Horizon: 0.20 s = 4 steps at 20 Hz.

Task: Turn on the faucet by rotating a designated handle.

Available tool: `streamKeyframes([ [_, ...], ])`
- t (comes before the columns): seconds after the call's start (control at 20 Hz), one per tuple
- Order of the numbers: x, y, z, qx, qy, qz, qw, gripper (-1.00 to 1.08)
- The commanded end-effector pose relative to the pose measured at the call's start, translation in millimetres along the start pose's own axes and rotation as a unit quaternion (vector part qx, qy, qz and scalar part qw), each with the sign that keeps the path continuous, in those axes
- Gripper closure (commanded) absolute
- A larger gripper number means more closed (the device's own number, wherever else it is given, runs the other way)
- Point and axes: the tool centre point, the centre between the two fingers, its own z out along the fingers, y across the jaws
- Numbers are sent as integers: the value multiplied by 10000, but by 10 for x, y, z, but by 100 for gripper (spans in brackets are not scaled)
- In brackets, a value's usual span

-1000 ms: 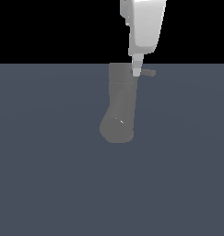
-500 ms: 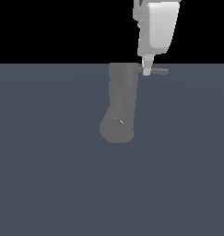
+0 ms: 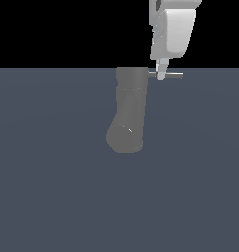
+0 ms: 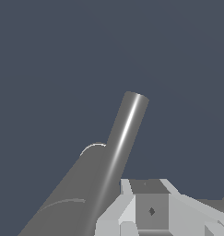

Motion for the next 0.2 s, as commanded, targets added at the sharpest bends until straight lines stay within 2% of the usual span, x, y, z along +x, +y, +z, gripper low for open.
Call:
streamKeyframes([
  [0.0, 391, -41, -5, 33, 29, 294, 9996, 108],
  [0.15, 448, -82, -6, 33, 28, 309, 9995, 108],
])
